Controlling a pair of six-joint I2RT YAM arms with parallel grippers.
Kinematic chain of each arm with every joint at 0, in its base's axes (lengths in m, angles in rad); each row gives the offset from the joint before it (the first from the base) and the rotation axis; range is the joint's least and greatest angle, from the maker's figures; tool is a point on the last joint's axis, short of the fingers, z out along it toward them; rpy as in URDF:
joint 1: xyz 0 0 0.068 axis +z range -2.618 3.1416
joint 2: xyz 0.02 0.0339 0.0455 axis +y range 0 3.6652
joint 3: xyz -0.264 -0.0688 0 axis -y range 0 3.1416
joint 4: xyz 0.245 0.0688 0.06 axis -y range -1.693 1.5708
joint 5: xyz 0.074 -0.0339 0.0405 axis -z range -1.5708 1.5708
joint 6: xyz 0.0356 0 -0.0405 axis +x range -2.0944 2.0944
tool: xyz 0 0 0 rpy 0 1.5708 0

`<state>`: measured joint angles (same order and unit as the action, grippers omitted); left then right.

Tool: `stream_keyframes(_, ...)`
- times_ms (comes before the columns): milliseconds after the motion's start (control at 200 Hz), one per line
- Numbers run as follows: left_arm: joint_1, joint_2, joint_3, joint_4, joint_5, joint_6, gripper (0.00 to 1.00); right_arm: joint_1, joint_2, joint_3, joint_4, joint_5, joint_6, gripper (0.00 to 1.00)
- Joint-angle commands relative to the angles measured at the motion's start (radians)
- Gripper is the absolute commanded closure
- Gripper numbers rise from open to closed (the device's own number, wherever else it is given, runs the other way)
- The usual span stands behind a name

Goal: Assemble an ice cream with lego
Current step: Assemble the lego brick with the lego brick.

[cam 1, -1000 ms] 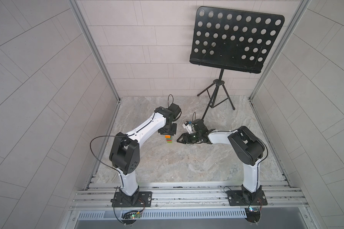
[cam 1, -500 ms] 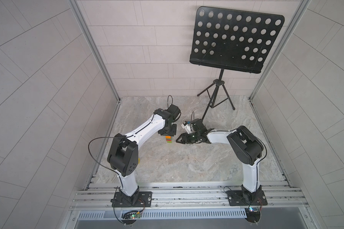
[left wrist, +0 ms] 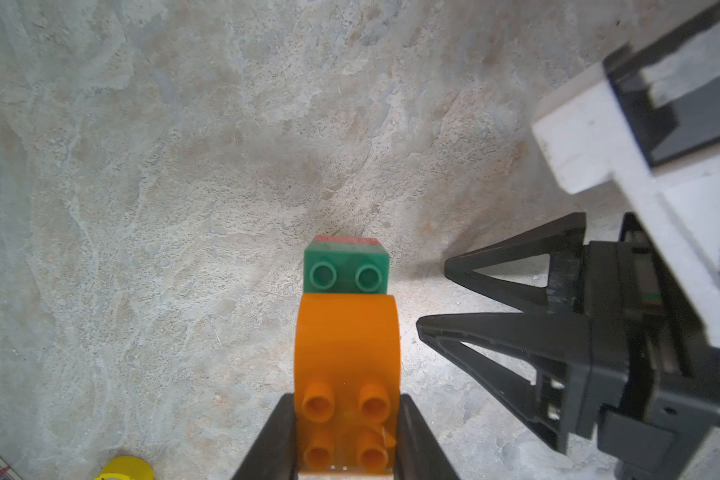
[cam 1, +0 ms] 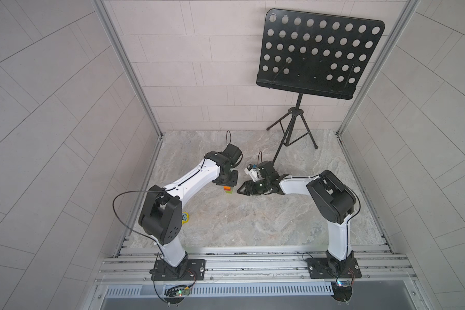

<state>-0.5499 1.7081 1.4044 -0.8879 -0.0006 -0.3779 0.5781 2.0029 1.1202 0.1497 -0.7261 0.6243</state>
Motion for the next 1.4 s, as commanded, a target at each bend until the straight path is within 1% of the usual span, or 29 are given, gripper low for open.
stream_keyframes(0, 0.007, -0.039, -0.013, 0.03, -0.02, 0.046, 0.96, 0.009, 0.014, 0.009, -0.029, 0.003, -0.018, 0.43)
stream_keyframes(135, 0.006, -0.043, -0.011, 0.035, -0.033, 0.069, 0.96, 0.009, 0.015, 0.01, -0.029, -0.001, -0.018, 0.43)
stream_keyframes(240, 0.007, -0.03, -0.005, 0.026, -0.019, 0.071, 0.96, 0.009, 0.013, 0.009, -0.027, -0.003, -0.018, 0.43)
stream_keyframes(350, 0.009, -0.009, 0.004, 0.01, -0.031, 0.067, 0.97, 0.009, 0.01, 0.008, -0.031, -0.002, -0.02, 0.43)
stream_keyframes(866, 0.034, 0.038, 0.002, 0.009, 0.037, 0.062, 0.97, 0.011, 0.013, 0.009, -0.031, -0.003, -0.024, 0.43)
stream_keyframes(1396, 0.033, 0.141, 0.016, -0.049, 0.05, 0.079, 0.97, 0.011, 0.015, 0.01, -0.019, -0.009, -0.022, 0.43)
